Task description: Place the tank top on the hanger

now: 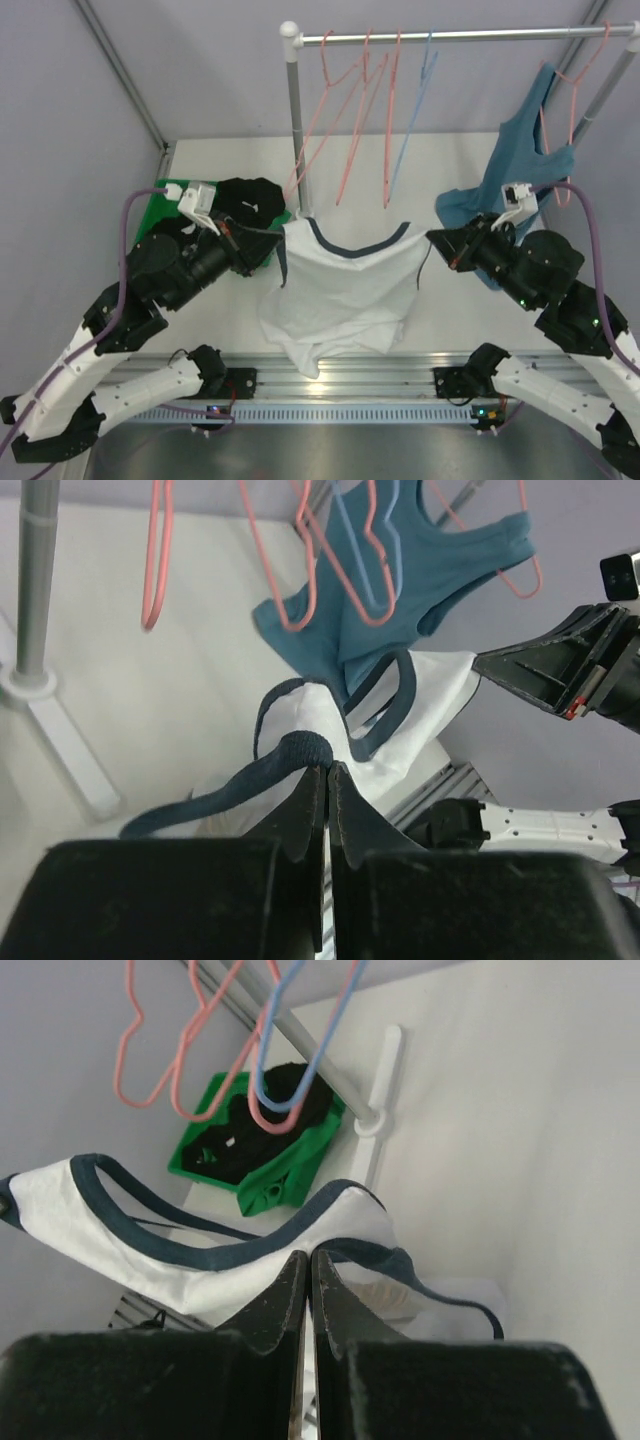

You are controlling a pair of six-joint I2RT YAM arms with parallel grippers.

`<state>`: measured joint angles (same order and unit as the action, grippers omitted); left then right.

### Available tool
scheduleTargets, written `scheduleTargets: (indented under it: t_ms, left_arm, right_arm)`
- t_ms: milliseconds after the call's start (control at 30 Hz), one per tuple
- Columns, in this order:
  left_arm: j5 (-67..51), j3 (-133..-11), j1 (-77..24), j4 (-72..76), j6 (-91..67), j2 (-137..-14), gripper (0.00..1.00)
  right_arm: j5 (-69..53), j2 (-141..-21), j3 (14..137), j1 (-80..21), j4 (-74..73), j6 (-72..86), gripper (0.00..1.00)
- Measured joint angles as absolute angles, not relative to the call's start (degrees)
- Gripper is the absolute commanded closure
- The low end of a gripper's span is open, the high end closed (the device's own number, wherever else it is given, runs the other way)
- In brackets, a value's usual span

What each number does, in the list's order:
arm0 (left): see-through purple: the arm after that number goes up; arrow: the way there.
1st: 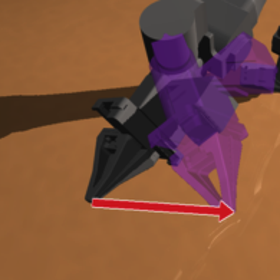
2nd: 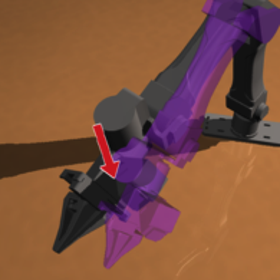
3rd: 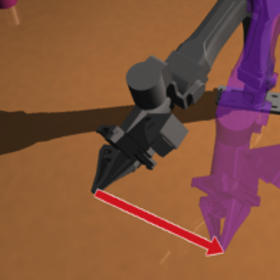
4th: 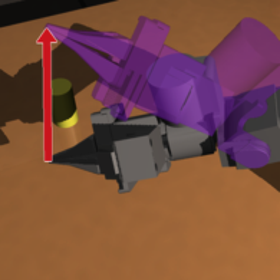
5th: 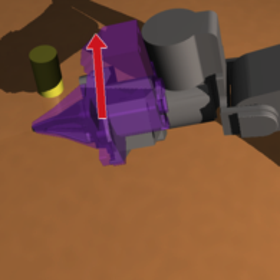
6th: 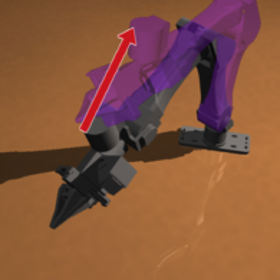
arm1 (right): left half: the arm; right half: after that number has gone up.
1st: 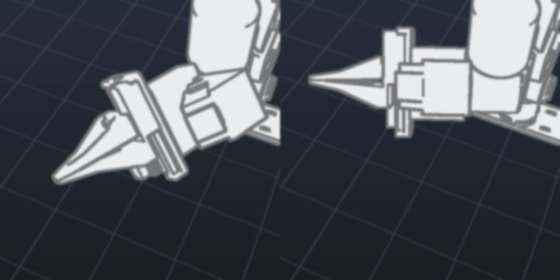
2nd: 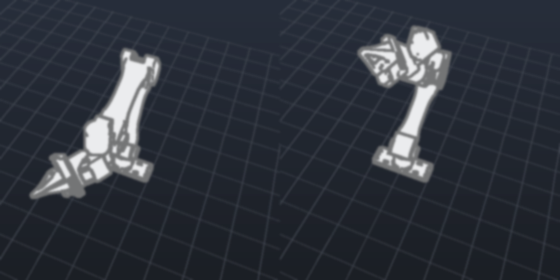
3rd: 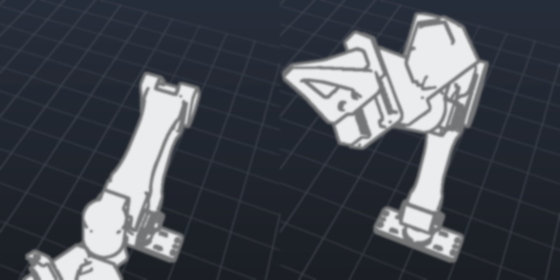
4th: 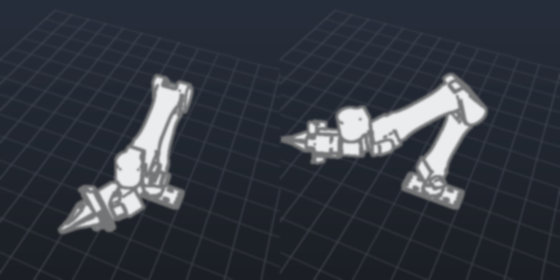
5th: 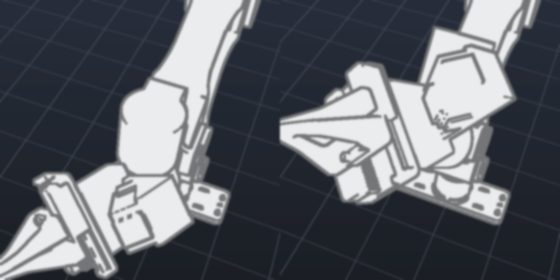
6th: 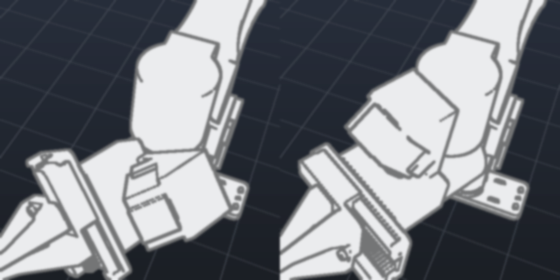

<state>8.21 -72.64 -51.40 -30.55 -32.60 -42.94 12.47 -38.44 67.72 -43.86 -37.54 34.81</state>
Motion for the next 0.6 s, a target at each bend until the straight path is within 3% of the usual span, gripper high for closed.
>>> scheduleTargets:
  t_ms: [300, 467, 600]
  left_arm:
    - [10.6, -50.9, -51.4, -30.2, -44.8, -29.8, 1.0]
    - [12.1, -42.6, -51.4, -29.5, -47.8, -34.0, 1.0]
    - [12.1, -43.9, -49.6, -26.4, -46.6, -41.5, 1.0]
  right_arm:
    - [11.9, -29.8, 49.4, -43.9, -36.5, 43.0, 1.0]
    - [5.6, -37.4, 43.2, -41.8, -31.1, 44.1, 1.0]
    - [-5.3, -44.9, 43.0, -30.1, -24.5, 43.8, 1.0]
